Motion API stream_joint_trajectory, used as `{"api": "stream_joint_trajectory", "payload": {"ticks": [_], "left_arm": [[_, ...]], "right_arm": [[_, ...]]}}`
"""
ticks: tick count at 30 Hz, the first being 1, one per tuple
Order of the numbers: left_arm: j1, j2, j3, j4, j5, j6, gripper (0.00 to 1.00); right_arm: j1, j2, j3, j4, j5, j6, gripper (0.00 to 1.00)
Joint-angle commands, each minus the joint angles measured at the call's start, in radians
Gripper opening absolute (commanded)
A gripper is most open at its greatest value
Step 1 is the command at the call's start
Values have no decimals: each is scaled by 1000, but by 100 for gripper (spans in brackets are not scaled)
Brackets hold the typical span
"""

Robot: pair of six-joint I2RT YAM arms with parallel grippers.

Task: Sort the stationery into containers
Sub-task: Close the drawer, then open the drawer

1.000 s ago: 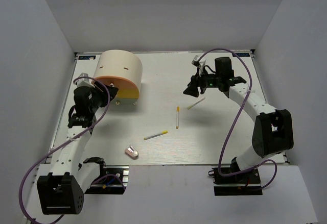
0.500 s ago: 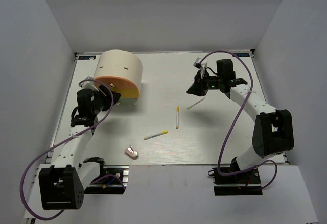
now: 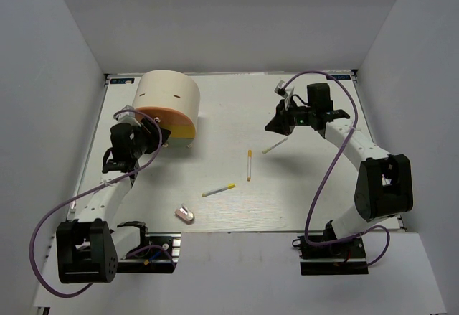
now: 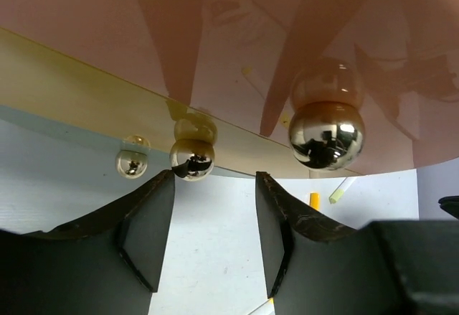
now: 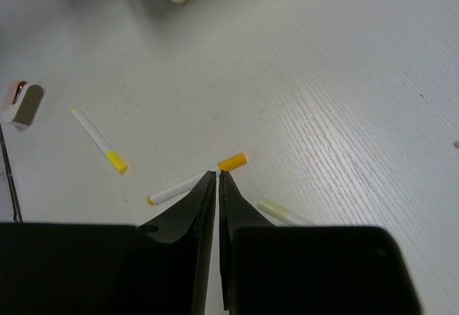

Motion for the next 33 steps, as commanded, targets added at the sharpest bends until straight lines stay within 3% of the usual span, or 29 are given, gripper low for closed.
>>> {"api": "stream_joint_trajectory", "payload": {"ticks": [1, 10, 27, 33], "left_arm": [[5, 3, 5, 37, -6, 33, 59], [5, 12, 5, 37, -61, 44, 56], [5, 49, -22, 118, -41, 73, 47], [5, 39, -31, 118, -41, 82, 36]], "right_arm": [[-12, -38, -1, -4, -25, -13, 11], [-17, -36, -1, -8, -31, -15, 11], [-32, -43, -6, -20, -36, -24, 11], [-35, -41, -10, -21, -39, -24, 11]]}}
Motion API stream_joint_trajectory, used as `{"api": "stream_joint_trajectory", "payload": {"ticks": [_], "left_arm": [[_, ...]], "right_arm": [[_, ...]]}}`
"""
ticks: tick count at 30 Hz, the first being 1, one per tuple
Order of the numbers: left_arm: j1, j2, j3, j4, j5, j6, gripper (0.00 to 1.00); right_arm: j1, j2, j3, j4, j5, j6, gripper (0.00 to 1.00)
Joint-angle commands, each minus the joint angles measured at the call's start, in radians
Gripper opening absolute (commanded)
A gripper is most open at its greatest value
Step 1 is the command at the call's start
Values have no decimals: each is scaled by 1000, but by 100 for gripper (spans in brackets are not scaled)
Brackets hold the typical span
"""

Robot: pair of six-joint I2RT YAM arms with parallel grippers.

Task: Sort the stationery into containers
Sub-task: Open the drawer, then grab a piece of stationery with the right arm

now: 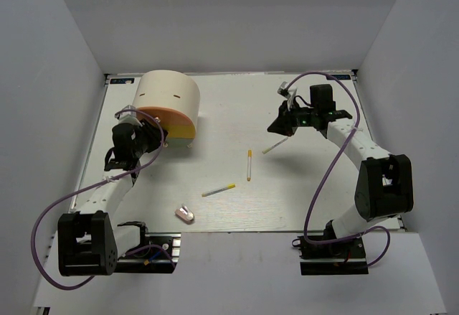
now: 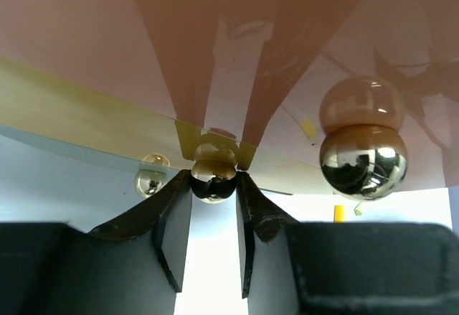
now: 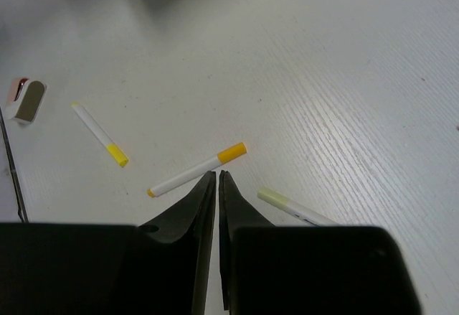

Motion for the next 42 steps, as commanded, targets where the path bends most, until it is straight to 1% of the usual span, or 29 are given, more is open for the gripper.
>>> {"api": "stream_joint_trajectory", "payload": {"ticks": [1, 5, 8, 9, 12, 13, 15, 16, 17, 19, 20, 25, 26, 27, 28, 29, 30, 31, 32, 33, 34, 35, 36, 37, 38, 39, 40, 42], "left_arm": [[5, -19, -13, 28, -1, 20, 34], [5, -40, -13, 19, -1, 29, 24], [5, -63, -22, 10, -1, 29, 20], [5, -73, -36, 10, -1, 29, 20], [5, -125, -66, -15, -1, 29, 19], [5, -142, -82, -27, -1, 20, 19], [5, -175, -95, -56, -1, 20, 19], [5, -209, -105, -70, -1, 20, 19], [5, -228, -105, -82, -1, 20, 19], [5, -266, -126, -119, -11, 20, 19], [5, -303, -126, -130, -11, 9, 19], [5, -341, -151, -165, -11, 9, 19], [5, -341, -151, -165, -11, 9, 21], [5, -341, -151, -165, -11, 9, 26], [5, -341, -151, -165, -11, 9, 36], [5, -341, -151, -156, -2, 9, 50], [5, -341, -151, -156, -2, 0, 56], [5, -341, -139, -156, -2, 0, 63], [5, -341, -138, -170, -2, 0, 73], [5, -341, -128, -180, -2, 0, 74], [5, -353, -116, -193, -2, 0, 76], [5, -364, -115, -220, -2, 9, 76], [5, -396, -106, -237, -2, 9, 80], [5, -413, -97, -258, -2, 9, 81], [5, -433, -86, -306, -11, 9, 81], [5, -453, -86, -330, -11, 9, 82], [5, -493, -74, -388, -22, 9, 82], [5, -527, -43, -459, -31, 0, 84]], "right_arm": [[-6, -43, -4, 5, -26, -21, 11], [-6, -43, -9, 8, -27, -20, 11], [-8, -43, -10, 8, -24, -23, 12], [-11, -41, -12, 8, -27, -23, 15], [-9, -44, -13, 8, -21, -26, 29], [-8, -43, -15, 8, -23, -26, 41], [-9, -46, -23, 5, -17, -33, 53], [-8, -41, -23, 7, -15, -35, 63], [-8, -43, -26, 7, -13, -36, 69], [-6, -38, -27, 7, -9, -36, 89], [-6, -35, -27, 7, -6, -35, 91], [-6, -17, -30, 17, 28, -26, 91], [-8, -12, -27, 13, 28, -35, 91], [-6, -9, -27, 1, 25, -77, 91], [-6, 5, -17, -18, 25, -98, 91], [-6, 16, -9, -30, 26, -125, 91], [-6, 25, -3, -44, 31, -197, 79], [-11, 46, 28, -114, 40, -290, 71], [-6, 66, 43, -146, 52, -341, 62], [-6, 82, 72, -182, 59, -459, 49], [-9, 111, 86, -287, 71, -577, 25], [-6, 141, 145, -326, 101, -681, 18], [-9, 158, 164, -399, 112, -728, 18], [-9, 192, 180, -473, 123, -876, 22], [-9, 216, 221, -501, 152, -915, 28], [-8, 229, 227, -528, 160, -949, 33], [-6, 243, 230, -542, 178, -1031, 42], [-4, 261, 230, -536, 203, -1075, 48]]}}
